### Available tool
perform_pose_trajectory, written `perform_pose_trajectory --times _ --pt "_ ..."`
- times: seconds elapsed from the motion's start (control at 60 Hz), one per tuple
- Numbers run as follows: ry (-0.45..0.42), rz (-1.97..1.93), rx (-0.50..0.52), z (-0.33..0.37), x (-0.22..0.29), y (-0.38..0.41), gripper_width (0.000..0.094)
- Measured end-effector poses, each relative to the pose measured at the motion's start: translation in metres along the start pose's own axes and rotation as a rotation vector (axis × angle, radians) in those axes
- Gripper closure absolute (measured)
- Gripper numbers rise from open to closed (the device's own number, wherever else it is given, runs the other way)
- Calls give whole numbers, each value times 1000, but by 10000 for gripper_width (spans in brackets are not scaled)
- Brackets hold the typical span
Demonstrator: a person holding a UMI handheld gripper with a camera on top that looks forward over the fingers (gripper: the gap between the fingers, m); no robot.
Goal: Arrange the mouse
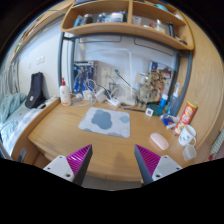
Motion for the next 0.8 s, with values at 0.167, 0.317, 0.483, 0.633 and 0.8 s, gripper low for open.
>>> perform_pose_trajectory --times 0.167,0.317,0.483,0.633,0.8 --pt "50 -48 -66 -30 -45 -92 89" --pt "86 -56 -106 -61 -63 -165 87" --pt "119 -76 -97 -103 -72 -220 91" --pt "148 -70 -51 -143 -72 -243 91" --pt "142 -96 2 -178 -55 -257 87"
Point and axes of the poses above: the point between the fingertips, and its own axes, seen from behind it with the camera up: y to the left, x up, z backward, against the way the camera looks, the point moved 3 cm from there along z, backward, against the way the camera looks, and after that the axes turned 1 degree about -z, right-handed, at the moved point
